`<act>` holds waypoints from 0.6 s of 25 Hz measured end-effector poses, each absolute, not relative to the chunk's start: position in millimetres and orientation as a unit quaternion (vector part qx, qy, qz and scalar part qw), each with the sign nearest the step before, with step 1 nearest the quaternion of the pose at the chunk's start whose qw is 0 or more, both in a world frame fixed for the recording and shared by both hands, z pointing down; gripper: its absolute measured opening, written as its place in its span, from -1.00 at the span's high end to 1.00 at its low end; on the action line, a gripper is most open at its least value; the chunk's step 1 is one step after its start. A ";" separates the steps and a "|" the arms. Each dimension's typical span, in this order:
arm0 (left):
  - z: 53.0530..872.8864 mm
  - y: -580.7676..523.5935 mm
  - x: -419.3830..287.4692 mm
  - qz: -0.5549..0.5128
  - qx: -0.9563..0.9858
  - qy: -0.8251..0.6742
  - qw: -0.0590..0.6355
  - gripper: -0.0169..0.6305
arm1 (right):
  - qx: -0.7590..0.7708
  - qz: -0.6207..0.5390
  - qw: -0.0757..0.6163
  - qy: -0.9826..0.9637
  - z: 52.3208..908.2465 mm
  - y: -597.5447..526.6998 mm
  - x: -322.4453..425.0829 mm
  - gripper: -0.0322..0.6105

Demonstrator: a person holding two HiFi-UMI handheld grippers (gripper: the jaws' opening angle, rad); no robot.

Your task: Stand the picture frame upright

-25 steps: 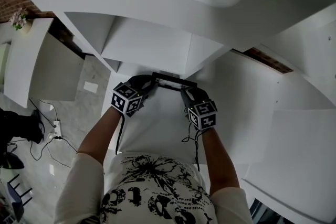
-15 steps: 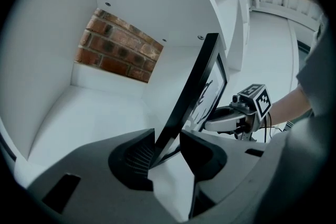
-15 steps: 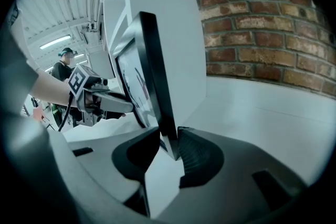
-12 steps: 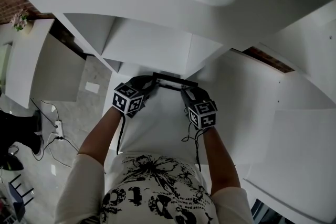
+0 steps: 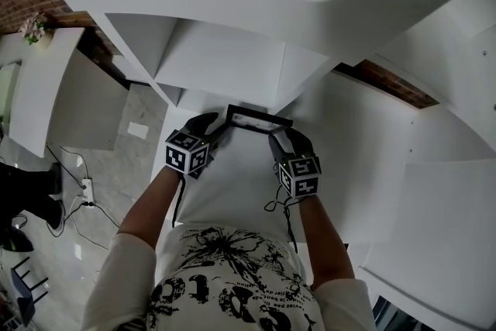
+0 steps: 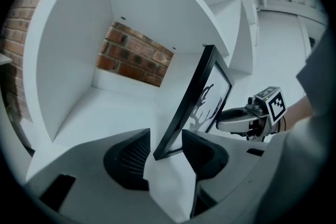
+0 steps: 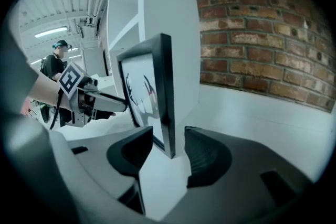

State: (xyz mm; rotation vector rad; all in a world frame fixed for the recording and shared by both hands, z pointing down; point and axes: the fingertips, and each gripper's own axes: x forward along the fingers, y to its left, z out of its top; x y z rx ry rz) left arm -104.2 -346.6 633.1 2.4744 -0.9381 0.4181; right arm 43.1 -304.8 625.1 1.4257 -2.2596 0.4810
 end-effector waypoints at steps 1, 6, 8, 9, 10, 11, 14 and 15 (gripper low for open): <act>630.0 -345.2 -107.0 0.146 0.897 -0.353 0.221 0.37 | 0.518 0.170 0.208 -0.812 620.9 -302.4 43.7 0.29; 621.6 -319.1 -115.6 0.135 0.894 -0.378 0.197 0.54 | 0.559 0.159 0.180 -0.793 603.0 -283.7 54.8 0.69; 619.0 -307.2 -119.2 0.128 0.894 -0.382 0.193 0.67 | 0.569 0.147 0.174 -0.790 597.7 -274.3 56.3 0.86; 616.0 -302.5 -121.0 0.123 0.894 -0.386 0.190 0.74 | 0.569 0.143 0.171 -0.791 595.5 -269.8 55.5 0.88; 612.1 -298.4 -122.6 0.116 0.894 -0.390 0.186 0.83 | 0.568 0.141 0.166 -0.793 593.1 -265.2 54.1 0.88; 607.6 -294.4 -124.0 0.110 0.894 -0.394 0.181 0.91 | 0.567 0.141 0.159 -0.796 590.1 -260.3 52.3 0.88; 594.4 -282.2 -127.4 0.106 0.894 -0.405 0.160 0.91 | 0.557 0.140 0.127 -0.809 575.8 -244.4 44.8 0.88; 590.7 -277.1 -128.1 0.109 0.894 -0.406 0.154 0.91 | 0.555 0.135 0.120 -0.812 570.3 -238.9 42.6 0.88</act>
